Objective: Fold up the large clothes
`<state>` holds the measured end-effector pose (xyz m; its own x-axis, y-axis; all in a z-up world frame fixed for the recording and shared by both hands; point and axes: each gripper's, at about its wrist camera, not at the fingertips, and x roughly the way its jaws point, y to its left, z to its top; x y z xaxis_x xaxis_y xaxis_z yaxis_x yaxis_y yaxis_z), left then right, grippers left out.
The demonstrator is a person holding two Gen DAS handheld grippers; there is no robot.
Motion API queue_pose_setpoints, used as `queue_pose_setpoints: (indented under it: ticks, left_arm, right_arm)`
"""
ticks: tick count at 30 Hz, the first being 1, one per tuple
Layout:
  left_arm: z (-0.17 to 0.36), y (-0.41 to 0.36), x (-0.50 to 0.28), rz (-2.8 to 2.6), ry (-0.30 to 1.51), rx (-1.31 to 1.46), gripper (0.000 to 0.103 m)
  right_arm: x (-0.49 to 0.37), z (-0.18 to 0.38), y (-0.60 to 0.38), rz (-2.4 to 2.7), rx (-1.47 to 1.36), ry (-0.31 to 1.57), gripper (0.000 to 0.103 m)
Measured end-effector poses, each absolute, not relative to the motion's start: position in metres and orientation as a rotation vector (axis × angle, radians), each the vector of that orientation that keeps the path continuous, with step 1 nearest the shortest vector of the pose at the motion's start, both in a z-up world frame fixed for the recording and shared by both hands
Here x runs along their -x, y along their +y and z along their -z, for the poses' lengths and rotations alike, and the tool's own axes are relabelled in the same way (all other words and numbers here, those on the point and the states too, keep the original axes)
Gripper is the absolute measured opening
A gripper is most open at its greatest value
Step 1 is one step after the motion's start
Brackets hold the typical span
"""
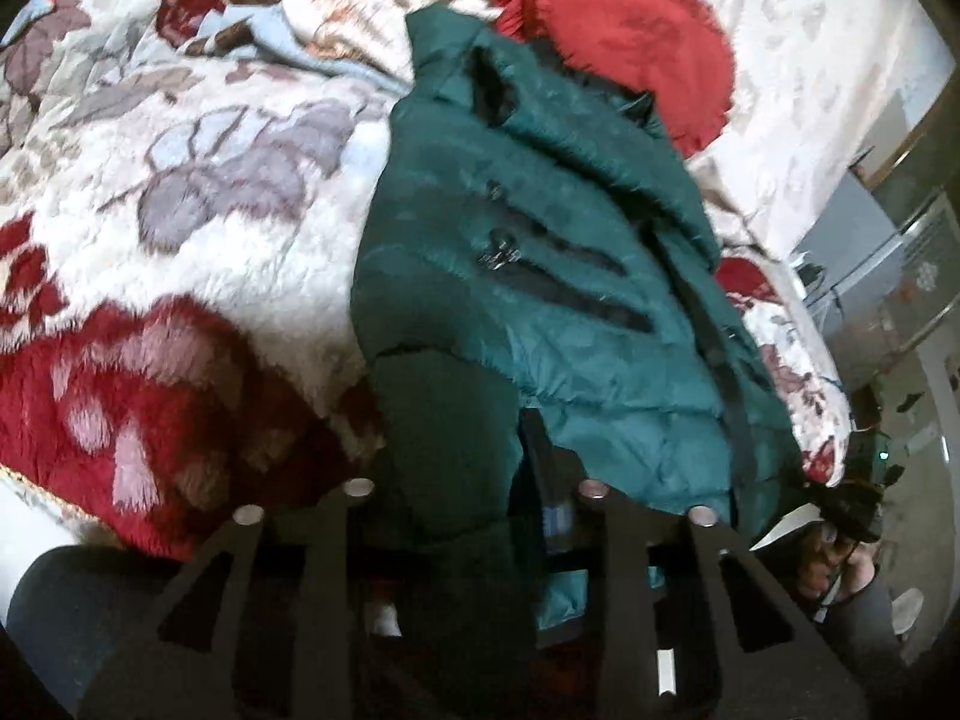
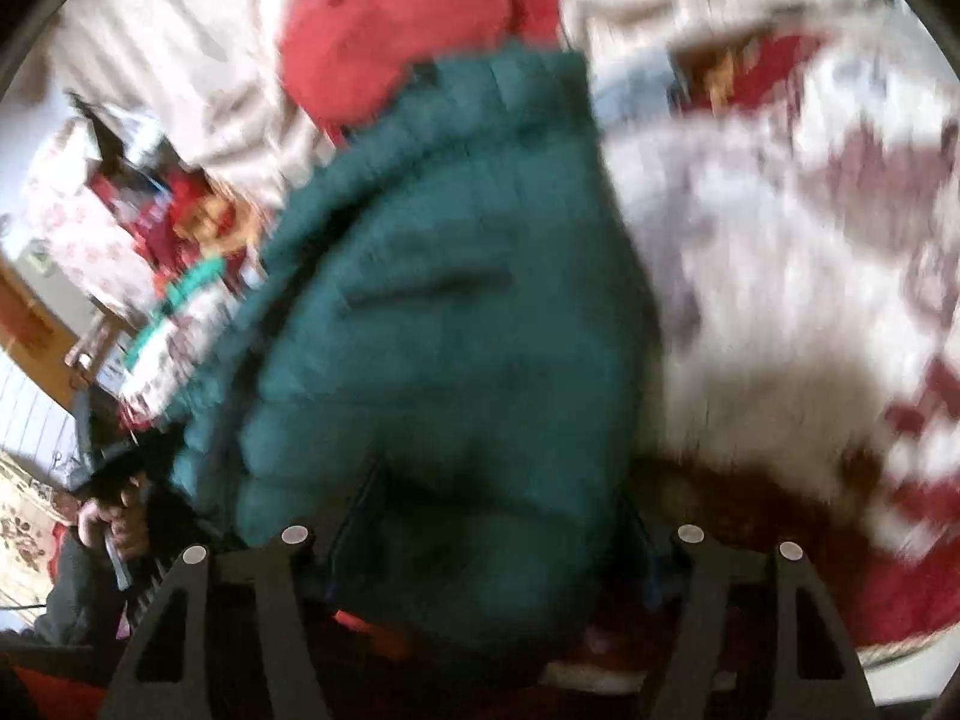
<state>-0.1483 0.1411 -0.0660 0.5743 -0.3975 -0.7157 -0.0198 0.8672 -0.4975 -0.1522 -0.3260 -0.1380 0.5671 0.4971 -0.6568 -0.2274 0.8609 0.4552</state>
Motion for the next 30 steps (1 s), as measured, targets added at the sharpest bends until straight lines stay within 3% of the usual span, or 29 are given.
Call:
queue_pose_setpoints:
  ticks: [4,6,7,10,17,19,23,30]
  left_arm:
    - [0.063,0.139,0.152,0.251,0.916,0.479,0.032]
    - [0.057,0.138,0.157,0.268,0.870,0.469,0.021]
    - [0.055,0.137,0.158,0.275,0.859,0.465,0.021]
    - [0.060,0.134,0.154,0.264,0.887,0.443,0.021]
    - [0.068,0.129,0.148,0.214,0.929,0.409,0.026]
    - [0.067,0.128,0.150,0.206,0.917,0.400,0.026]
    - [0.053,0.122,0.159,0.216,0.869,0.361,0.011]
    - [0.028,0.121,0.199,0.235,0.807,0.385,0.009]
  right_arm:
    - [0.162,0.123,-0.321,-0.491,-0.335,0.779,0.065]
    - [0.169,0.110,-0.318,-0.554,-0.332,0.692,0.063]
    - [0.169,0.109,-0.316,-0.561,-0.321,0.680,0.063]
    - [0.160,0.118,-0.310,-0.527,-0.302,0.728,0.050]
    - [0.154,0.131,-0.319,-0.490,-0.326,0.777,0.038]
    - [0.156,0.128,-0.318,-0.485,-0.309,0.759,0.028]
    - [0.163,0.116,-0.315,-0.461,-0.260,0.700,0.015]
    - [0.194,0.082,-0.317,-0.400,-0.225,0.592,0.013]
